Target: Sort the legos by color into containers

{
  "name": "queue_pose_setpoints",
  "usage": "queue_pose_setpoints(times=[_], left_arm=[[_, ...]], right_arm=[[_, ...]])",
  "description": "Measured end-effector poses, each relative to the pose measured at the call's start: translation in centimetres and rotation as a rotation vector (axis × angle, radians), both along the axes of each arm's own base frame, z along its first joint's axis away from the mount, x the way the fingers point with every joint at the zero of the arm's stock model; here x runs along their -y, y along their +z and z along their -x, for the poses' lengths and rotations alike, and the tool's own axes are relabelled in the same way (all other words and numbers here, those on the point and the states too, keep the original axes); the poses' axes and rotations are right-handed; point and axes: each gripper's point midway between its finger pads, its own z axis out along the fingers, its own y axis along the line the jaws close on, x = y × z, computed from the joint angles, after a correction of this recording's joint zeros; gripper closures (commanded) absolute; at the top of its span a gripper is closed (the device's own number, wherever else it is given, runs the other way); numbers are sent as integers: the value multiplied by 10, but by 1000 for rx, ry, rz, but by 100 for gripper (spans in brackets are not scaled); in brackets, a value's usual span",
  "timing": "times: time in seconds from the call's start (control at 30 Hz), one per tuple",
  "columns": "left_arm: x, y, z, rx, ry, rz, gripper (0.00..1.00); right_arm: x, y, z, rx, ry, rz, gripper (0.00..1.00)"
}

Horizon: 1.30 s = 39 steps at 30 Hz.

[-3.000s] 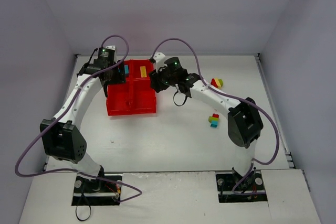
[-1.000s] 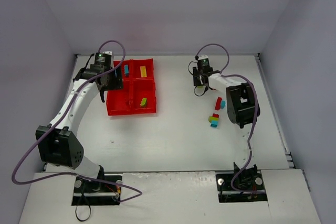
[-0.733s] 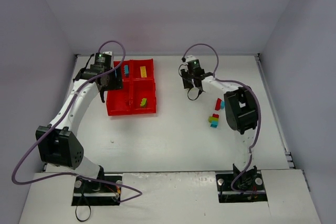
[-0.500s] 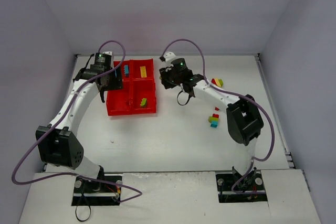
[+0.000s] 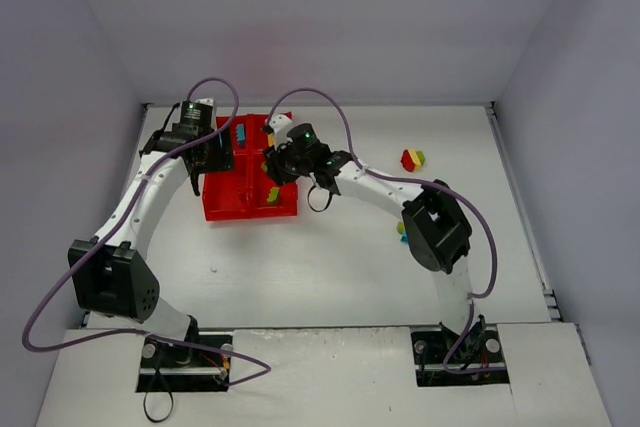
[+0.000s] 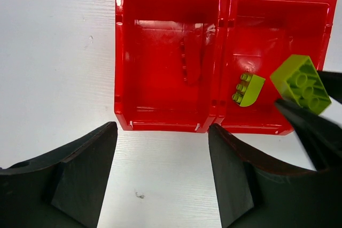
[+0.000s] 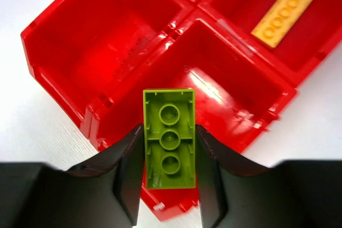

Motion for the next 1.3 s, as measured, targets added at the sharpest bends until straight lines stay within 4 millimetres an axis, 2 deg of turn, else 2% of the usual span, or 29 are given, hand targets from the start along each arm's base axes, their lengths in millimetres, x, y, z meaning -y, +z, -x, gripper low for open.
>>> queue_pose_setpoints(times=[0.03,0.07,0.17,0.33,0.43,0.5,0.6,0.73,0.8,0.83,0.87,1.0,1.1,1.17,1.3], left_arm=[[0,-1,0,-2,0,0,37],[0,-2,1,-4,0,0,37],[0,-4,2,-11,0,0,37],[0,-4,2,-10,0,0,37],[0,-4,2,-10,-1,2,37],[1,-4,2,-11,-5,6,37],[4,-4,2,-10,-12,16,37],[7,-4,0,-6,-21,25,37],[10,-4,-2,-6,-28,28,37],[12,-5,-3,-5,-32,29,37],[15,-6,-5,-6,-38,31,37],[29,-7,-10,-11,-70,37,37],[41,-9,-14,-13,-97,39,37],[48,-11,-15,-18,-112,40,37],[57,-13,-15,-24,-135,41,37]], right_arm=[[-3,-4,0,-9,0,-1,48],[-5,-8,0,-14,2,3,38],[-7,-13,3,-28,2,9,28],[0,-11,-7,-10,-40,18,26],[17,-8,-19,1,-95,27,27],[41,-5,-28,-4,-158,33,29],[92,4,-49,-11,-306,27,30],[187,14,-69,-36,-575,29,31],[234,13,-70,-55,-705,29,31],[272,7,-63,-87,-806,40,32],[278,5,-61,-95,-824,44,32],[325,-10,-47,-158,-950,53,32],[354,-19,-47,-195,-1013,62,34],[367,-22,-51,-210,-1026,66,36],[385,-34,-73,-227,-1024,93,38]])
